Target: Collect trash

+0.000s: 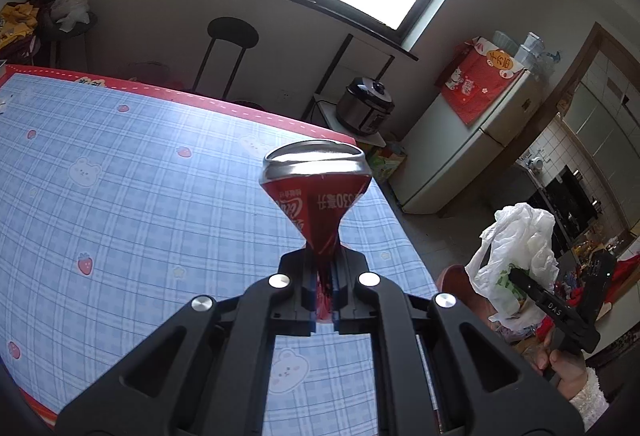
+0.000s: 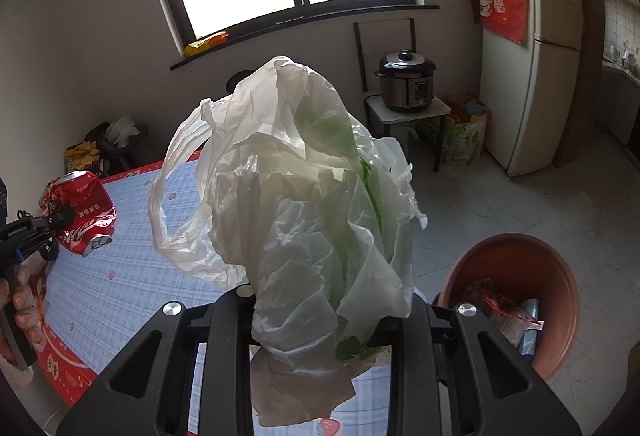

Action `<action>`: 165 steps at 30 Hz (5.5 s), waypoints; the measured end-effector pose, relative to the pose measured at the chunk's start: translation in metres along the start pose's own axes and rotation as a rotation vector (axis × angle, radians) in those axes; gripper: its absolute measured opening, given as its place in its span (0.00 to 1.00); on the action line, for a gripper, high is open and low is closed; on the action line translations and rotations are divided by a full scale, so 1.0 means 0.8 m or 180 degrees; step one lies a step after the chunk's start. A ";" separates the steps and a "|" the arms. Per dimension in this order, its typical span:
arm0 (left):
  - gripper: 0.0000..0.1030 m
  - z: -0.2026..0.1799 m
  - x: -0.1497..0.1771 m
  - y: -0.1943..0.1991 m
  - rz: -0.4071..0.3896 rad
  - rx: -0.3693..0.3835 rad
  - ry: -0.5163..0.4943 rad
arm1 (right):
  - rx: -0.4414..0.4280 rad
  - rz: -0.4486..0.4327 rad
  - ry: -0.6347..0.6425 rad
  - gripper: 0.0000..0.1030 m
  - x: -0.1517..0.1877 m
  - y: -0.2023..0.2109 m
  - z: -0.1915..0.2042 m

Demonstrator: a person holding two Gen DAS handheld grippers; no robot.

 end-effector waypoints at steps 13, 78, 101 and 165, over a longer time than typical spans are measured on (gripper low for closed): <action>0.08 -0.240 0.053 -0.085 0.0330 0.0786 -0.0575 | 0.0827 -0.0377 -0.0678 0.26 0.030 0.133 -0.241; 0.94 -0.123 -0.012 -0.007 -0.0258 -0.0263 -0.0631 | 0.0997 0.0046 -0.0916 0.91 0.016 0.018 -0.272; 0.94 -0.158 -0.047 0.076 -0.0320 0.0064 -0.1218 | 0.1519 -0.0530 -0.0869 0.94 -0.002 0.212 -0.128; 0.94 -0.196 -0.020 0.140 -0.0443 0.0381 -0.1758 | 0.1840 -0.0851 -0.0915 0.94 0.039 0.340 0.015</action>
Point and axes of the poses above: each gripper's, at about its wrist camera, not at the fingertips, and y roughly against the way its jaws point, z to its left, x to its underside, the point moved 9 cm from there along -y, roughly the way its jaws point
